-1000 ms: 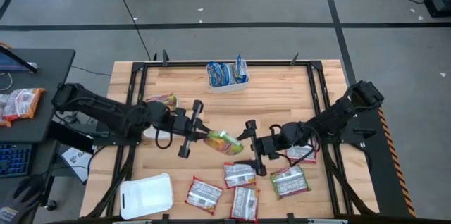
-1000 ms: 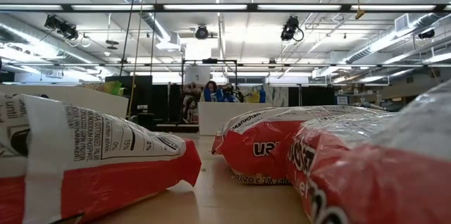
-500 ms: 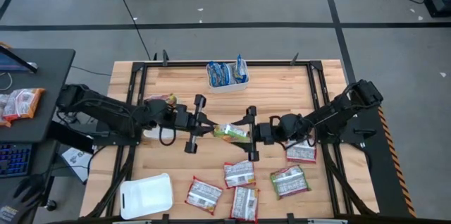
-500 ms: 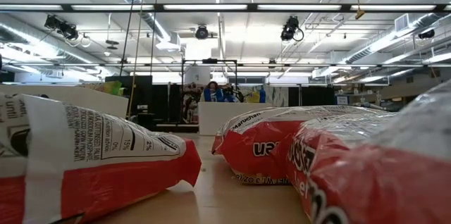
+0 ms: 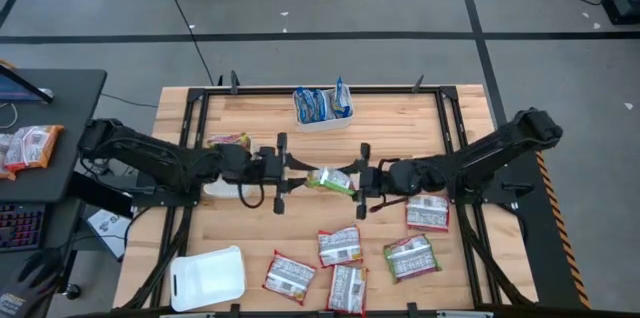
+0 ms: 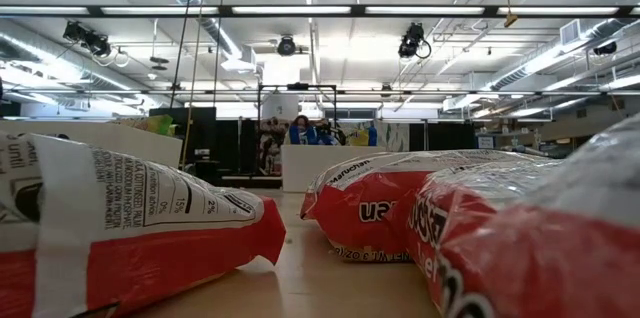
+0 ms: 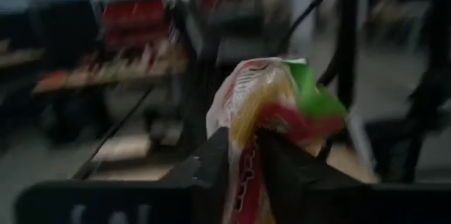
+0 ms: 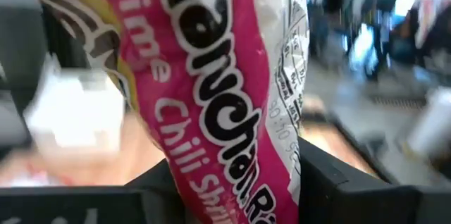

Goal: Sort Maruchan noodles
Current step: Put the green noodle pack into the middle white bin

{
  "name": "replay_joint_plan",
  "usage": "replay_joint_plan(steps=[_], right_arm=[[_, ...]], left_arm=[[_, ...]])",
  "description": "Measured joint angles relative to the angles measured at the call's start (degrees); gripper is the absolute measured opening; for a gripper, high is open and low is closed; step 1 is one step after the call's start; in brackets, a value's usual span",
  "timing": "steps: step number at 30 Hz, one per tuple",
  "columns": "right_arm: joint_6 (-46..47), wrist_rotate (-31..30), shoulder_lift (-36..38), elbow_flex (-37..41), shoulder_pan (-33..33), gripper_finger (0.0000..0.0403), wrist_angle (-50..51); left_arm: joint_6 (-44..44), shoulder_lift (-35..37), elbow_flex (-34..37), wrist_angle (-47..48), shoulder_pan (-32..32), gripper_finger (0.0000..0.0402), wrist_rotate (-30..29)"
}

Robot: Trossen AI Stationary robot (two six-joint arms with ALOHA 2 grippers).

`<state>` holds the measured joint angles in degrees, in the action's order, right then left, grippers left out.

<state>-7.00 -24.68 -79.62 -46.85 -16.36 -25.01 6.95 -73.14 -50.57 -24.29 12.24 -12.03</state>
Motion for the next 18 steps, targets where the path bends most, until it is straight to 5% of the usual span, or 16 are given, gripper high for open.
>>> replay_joint_plan(steps=[4,8,12,18], right_arm=[[6.91,-4.42,2.3,-5.66,0.08,0.0157,25.53],[14.03,-6.32,-0.79,-9.55,0.79,0.0157,42.52],[18.07,-5.69,-7.48,-11.2,1.77,0.016,50.92],[20.43,-2.66,-15.59,-13.13,2.82,0.0161,53.64]], left_arm=[[-1.62,-0.16,-7.67,23.49,-0.02,0.016,-6.4],[-3.58,-3.75,-13.78,35.0,-1.0,0.0221,-7.19],[-0.67,-9.04,-15.82,33.43,-0.14,0.0261,-6.34],[3.13,-17.59,-16.17,27.59,1.14,0.0268,-5.67]])
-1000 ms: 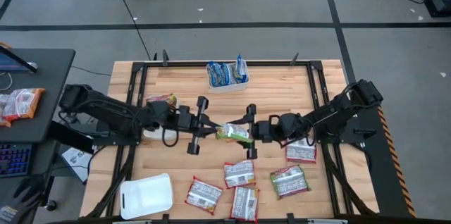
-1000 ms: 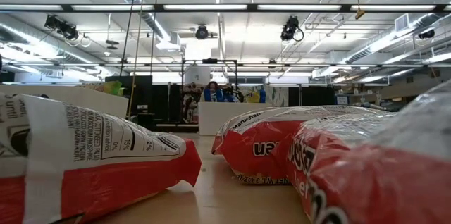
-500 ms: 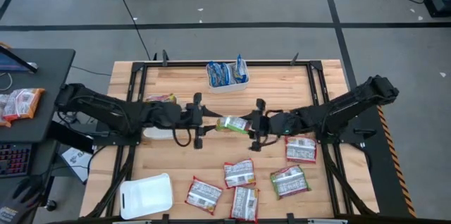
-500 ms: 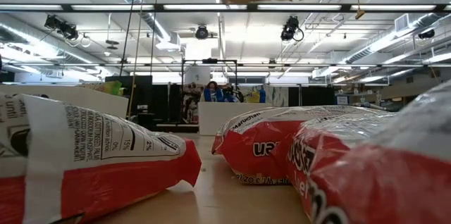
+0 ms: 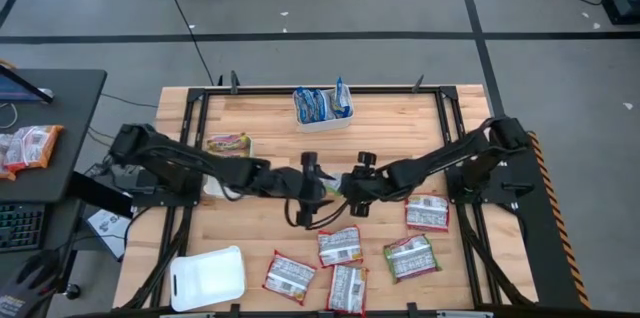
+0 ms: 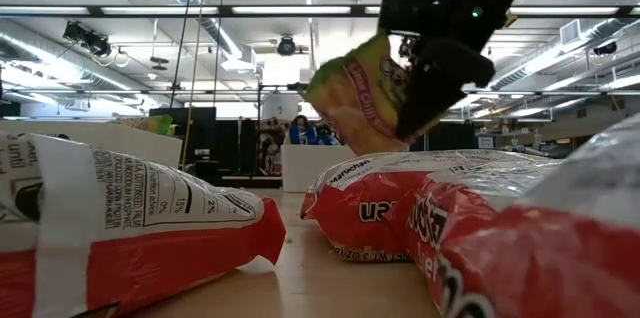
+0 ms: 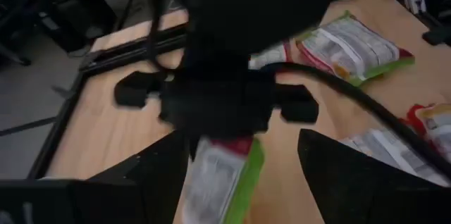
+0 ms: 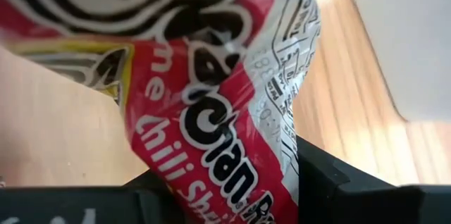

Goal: Sort Maruchan noodles
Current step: Put the green noodle pack into the middle white bin

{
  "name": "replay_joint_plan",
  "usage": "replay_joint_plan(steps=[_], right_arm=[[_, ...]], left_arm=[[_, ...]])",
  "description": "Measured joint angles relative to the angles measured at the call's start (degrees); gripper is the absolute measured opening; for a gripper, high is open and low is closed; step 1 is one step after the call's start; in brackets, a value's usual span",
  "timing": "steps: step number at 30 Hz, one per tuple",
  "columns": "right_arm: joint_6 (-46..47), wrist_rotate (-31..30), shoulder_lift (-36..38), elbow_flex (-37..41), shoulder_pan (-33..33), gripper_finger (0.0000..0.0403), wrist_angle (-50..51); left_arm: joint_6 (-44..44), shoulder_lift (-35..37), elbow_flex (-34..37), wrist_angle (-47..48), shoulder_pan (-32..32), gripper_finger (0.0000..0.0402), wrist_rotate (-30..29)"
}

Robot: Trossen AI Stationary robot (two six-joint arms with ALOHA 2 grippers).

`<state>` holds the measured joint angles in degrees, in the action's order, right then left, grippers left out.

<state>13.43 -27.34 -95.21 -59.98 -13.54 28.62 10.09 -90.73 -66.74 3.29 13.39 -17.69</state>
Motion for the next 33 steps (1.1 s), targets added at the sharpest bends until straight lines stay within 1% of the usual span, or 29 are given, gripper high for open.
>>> replay_joint_plan(steps=[3,6,13,15,18,22,23,26,29,33], right_arm=[[0.01,0.34,-1.22,-1.63,-0.13,0.0162,-0.95],[-0.01,0.44,-0.93,-2.33,-0.68,0.0163,-0.86],[-2.61,1.45,2.86,-2.61,-2.15,0.0163,-3.47],[-4.01,2.04,3.29,-2.58,-2.56,0.0163,-5.7],[-4.66,2.43,3.51,-2.61,-2.89,0.0164,-7.08],[-4.79,2.78,3.51,-2.58,-2.77,0.0166,-7.15],[-5.38,2.52,3.51,-2.59,-2.76,0.0168,-7.59],[-7.48,1.38,3.52,-2.74,-2.98,0.0185,-8.5],[-9.06,1.19,3.97,-2.76,-3.23,0.0213,-8.31],[-10.83,0.56,4.06,-2.18,-3.78,0.0249,-12.68]], left_arm=[[0.11,-3.39,0.11,-0.75,-0.12,0.0264,0.04],[-0.33,-5.14,0.24,-0.52,-0.48,0.0259,0.02],[-2.56,-5.59,0.13,-0.85,-1.01,0.0258,-0.34],[-3.72,-5.5,0.09,-0.81,-1.59,0.025,-0.43],[-3.91,-5.54,0.09,-0.52,-2.64,0.0215,0.99],[-4.13,-4.82,0.11,0.35,-3.5,0.0146,3.45],[-4.15,-4.36,0.11,0.98,-3.52,0.0144,3.49],[-5.19,-2.11,0.11,4.41,-3.5,0.0144,3.3],[-7.54,1.0,0.33,8.46,-3.37,0.0144,2.99],[-9.06,5.46,1.46,7.31,-1.32,0.0144,0.67]])
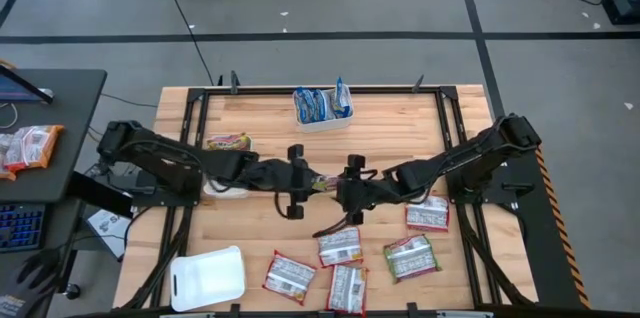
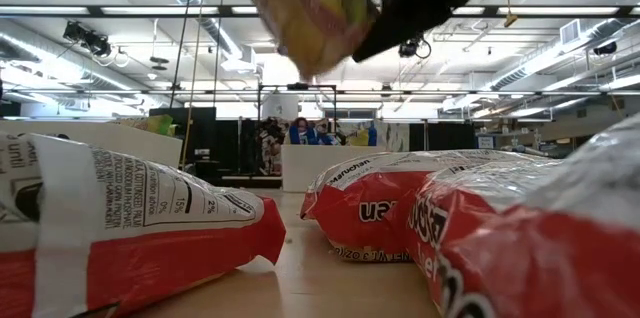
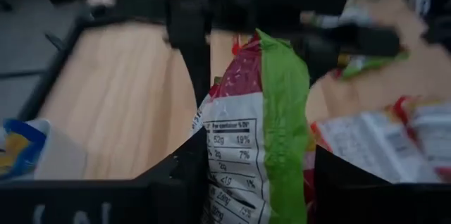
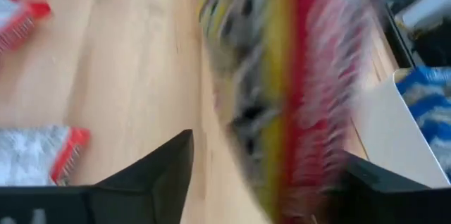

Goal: Sort Maruchan noodles
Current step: Put the green noodle pack into the middle white bin

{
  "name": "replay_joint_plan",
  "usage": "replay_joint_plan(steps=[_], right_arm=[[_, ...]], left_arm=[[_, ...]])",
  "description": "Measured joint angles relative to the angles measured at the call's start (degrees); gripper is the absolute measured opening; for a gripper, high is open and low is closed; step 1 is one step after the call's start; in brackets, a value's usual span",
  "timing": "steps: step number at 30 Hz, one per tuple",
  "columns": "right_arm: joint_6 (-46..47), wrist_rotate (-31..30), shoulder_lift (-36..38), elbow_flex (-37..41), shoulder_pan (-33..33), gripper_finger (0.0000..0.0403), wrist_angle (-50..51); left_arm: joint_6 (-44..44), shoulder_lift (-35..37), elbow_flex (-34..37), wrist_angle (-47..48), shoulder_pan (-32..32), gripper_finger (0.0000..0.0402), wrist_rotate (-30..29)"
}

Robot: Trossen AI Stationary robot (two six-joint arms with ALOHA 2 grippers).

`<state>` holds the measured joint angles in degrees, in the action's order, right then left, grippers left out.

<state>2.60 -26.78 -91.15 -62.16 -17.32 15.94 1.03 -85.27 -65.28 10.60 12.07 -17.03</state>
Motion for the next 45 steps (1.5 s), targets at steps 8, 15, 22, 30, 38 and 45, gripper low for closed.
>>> replay_joint_plan(steps=[8,15,22,30,38,45], right_arm=[[-6.22,-2.37,-0.02,12.31,-2.57,0.0269,-31.57],[-11.82,4.75,-0.52,23.06,-2.41,0.027,-69.44],[-12.3,11.18,-0.55,23.52,0.18,0.027,-80.5],[-11.72,14.85,-0.57,20.56,1.13,0.0229,-78.49],[-8.14,14.12,-0.61,20.61,2.18,0.0111,-73.58],[-9.47,9.03,1.04,17.97,2.23,0.0057,-58.3]], left_arm=[[1.5,6.88,13.01,-25.09,6.4,0.0144,-3.8],[8.36,7.42,27.26,-62.9,7.97,0.0144,-3.73],[9.89,2.7,30.69,-81.58,5.97,0.0144,2.63],[8.65,-1.82,29.86,-86.51,4.34,0.0144,4.21],[9.3,-0.83,29.61,-83.87,4.38,0.0194,-1.21],[8.55,5.41,23.6,-54.11,5.8,0.028,-6.99]])
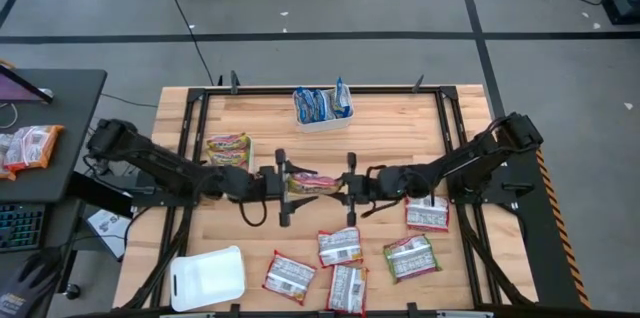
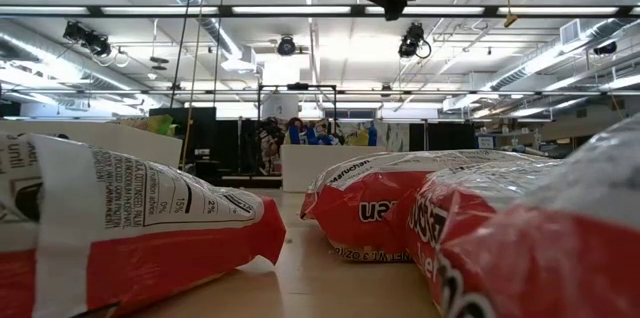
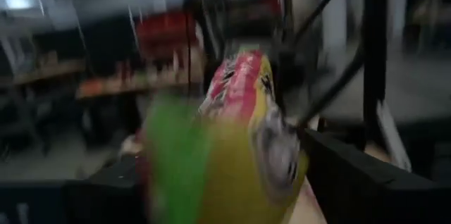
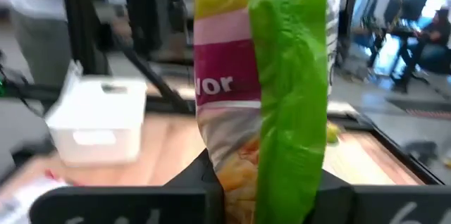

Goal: Sort Maruchan noodles
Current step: Put the green noodle pack into the middle white bin

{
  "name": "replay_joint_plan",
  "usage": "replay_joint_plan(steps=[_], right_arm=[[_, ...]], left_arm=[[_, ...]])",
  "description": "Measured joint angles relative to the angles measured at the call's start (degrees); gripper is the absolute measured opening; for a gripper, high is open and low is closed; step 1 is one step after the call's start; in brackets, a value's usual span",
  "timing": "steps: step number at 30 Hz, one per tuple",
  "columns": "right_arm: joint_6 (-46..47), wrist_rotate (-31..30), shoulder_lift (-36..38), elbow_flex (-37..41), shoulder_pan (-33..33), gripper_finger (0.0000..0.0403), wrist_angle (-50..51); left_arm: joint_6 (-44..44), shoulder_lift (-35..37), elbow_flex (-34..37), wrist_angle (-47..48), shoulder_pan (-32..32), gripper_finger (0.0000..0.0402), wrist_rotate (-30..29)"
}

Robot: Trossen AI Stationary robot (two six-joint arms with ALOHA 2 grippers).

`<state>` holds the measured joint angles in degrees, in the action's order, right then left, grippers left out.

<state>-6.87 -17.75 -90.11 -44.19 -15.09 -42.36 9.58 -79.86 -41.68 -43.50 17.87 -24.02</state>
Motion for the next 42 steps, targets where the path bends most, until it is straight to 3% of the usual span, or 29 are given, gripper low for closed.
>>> replay_joint_plan(steps=[5,9,18,25,32,37,42], right_arm=[[-2.53,-2.12,0.66,-7.21,-0.62,0.0066,20.79],[-4.58,-1.92,-0.97,-12.67,-0.63,0.0062,30.84],[-3.67,4.69,-4.05,-14.84,1.9,0.0063,31.88],[-3.66,10.1,-5.59,-14.88,3.51,0.0062,27.82],[-5.24,10.14,-5.39,-14.77,3.21,0.0079,26.09],[-6.78,8.89,-4.97,-14.79,2.15,0.0114,25.64],[-6.76,3.7,-2.73,-15.01,-0.17,0.014,30.72]], left_arm=[[-8.0,5.3,-13.03,41.21,1.64,0.0297,-1.86],[-12.2,4.27,-19.58,57.97,1.54,0.0293,-1.61],[-11.49,0.03,-19.51,63.64,0.68,0.0272,-0.64],[-11.71,-1.22,-19.42,65.92,0.68,0.0215,0.34],[-12.19,-1.33,-19.51,66.07,0.62,0.0127,0.18],[-11.28,0.15,-20.0,68.0,0.61,0.0127,0.47],[-13.99,0.73,-27.47,84.32,0.7,0.0127,0.42]])
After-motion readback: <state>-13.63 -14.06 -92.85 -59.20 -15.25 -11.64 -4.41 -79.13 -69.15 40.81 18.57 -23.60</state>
